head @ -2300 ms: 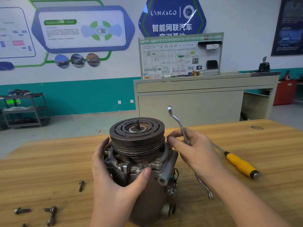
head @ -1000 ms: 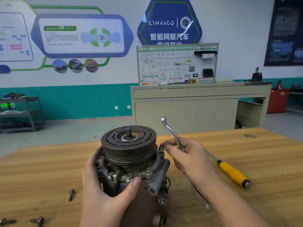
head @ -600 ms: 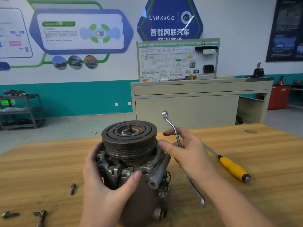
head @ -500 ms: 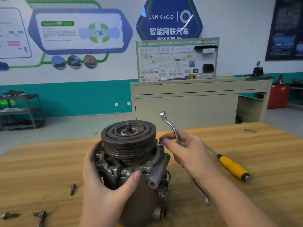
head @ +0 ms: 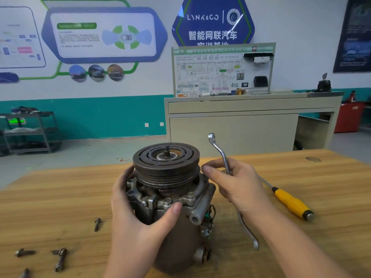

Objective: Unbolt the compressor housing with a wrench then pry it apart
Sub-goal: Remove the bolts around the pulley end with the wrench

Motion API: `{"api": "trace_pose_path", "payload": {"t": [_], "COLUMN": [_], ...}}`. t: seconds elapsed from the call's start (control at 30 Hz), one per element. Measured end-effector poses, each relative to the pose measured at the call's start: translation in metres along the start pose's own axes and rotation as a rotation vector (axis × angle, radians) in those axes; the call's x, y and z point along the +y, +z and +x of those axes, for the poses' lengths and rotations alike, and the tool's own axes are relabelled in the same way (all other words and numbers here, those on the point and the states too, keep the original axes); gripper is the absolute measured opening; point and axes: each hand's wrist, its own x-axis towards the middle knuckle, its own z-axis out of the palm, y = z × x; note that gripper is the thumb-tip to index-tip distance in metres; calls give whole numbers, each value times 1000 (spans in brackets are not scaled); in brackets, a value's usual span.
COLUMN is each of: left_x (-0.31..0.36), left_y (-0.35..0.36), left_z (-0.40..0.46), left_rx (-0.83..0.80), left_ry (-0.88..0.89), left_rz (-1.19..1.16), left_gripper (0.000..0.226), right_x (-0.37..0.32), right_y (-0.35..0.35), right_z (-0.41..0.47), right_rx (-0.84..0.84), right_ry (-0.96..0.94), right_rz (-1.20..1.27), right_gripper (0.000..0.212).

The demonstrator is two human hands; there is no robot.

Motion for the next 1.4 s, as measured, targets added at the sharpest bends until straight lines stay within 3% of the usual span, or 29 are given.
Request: {"api": "trace_pose_path", "payload": {"t": [0.13, 0.23, 0.37, 0.5, 0.63, 0.77, 0.9, 1.0, 1.1, 1.17, 1.3, 1.4], "left_x": [0, 0, 0, 0, 0, -1, -1, -2, -1, -1, -1, -1], "left_y": [0, 0, 0, -1, -2, -2, -2, -2, -2, -1, -2, -1], "left_z": [1, 1, 2, 2, 2, 1, 1, 1, 1, 1, 1, 1], "left_rx": [-9, -11, -11, -28, -25, -34, -29, -27, -30, -30, -31, -28], "left_ry": [6, 18, 27, 29, 27, 17, 25, 29, 23, 23, 16, 19], "left_rz": [-9, -20, -27, -15, -1, 4, 1, -3, -6, -7, -11, -7], "left_gripper": [92, 96, 99, 95, 97, 94, 96, 95, 93, 94, 96, 99], "right_x": [-1, -4, -4, -6, -5, -2, -3, 0, 1, 1, 2, 2], "right_y": [-1, 2, 2, -1, -2, -11, -8, -8, -10, -9, -8, -8], "right_z": [1, 3, 3, 1, 3, 6, 5, 6, 5, 5, 6, 5], "right_rx": [17, 23, 44, -76, -35, 24, -53, -82, -97, -83, -78, -110], "right_ry": [23, -4, -63, -44, -34, 2, 2, 24, 21, 18, 16, 11], "right_rz": [-12, -105, -207, -172, -143, -115, -54, -48, -39, -52, -47, -10], "right_gripper": [26, 10, 20, 8, 42, 24, 27, 4, 9, 29, 9, 25]}}
